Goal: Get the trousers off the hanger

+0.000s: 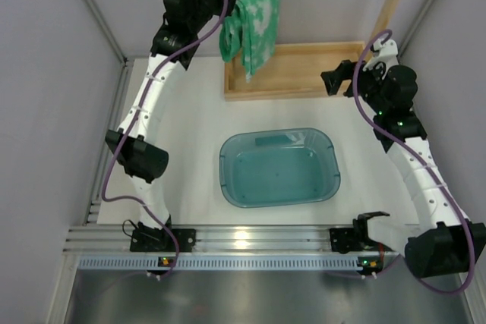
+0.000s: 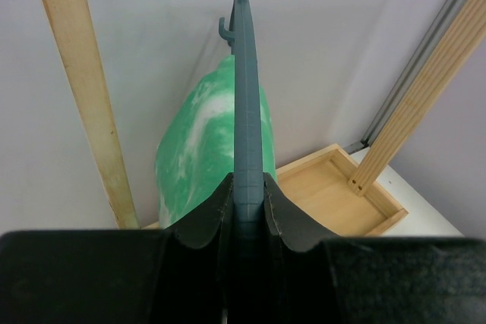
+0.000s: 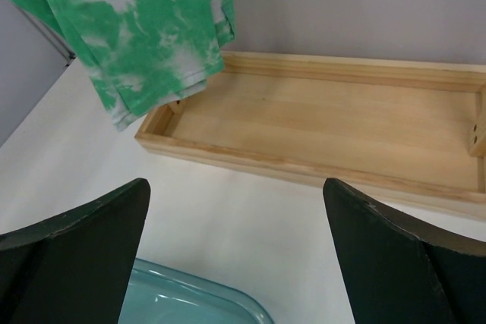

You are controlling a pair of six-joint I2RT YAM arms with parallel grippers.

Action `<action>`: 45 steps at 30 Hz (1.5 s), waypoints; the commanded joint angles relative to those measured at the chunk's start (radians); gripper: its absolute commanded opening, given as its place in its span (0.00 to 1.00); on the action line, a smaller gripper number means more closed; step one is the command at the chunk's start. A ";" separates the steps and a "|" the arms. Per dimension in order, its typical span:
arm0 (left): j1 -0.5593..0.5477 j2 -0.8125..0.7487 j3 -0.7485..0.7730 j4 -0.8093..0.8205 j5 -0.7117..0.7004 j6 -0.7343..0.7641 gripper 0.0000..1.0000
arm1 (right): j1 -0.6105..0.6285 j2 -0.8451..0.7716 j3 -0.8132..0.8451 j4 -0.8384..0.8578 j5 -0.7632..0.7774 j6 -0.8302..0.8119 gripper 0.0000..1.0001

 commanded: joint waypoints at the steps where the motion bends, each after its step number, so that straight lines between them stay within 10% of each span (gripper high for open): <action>1: -0.005 -0.095 0.014 0.268 -0.074 -0.004 0.00 | 0.011 -0.039 0.030 0.005 0.024 -0.010 0.99; 20: -0.010 -0.106 -0.034 0.180 0.028 0.031 0.00 | 0.010 -0.062 0.000 -0.044 0.047 -0.013 0.99; 27: -0.010 -0.063 0.098 0.058 -0.029 0.036 0.49 | 0.011 -0.075 0.006 -0.082 0.059 -0.032 0.99; 45: 0.038 0.033 0.180 -0.046 0.001 0.065 0.65 | 0.011 -0.053 0.026 -0.130 0.062 -0.062 0.99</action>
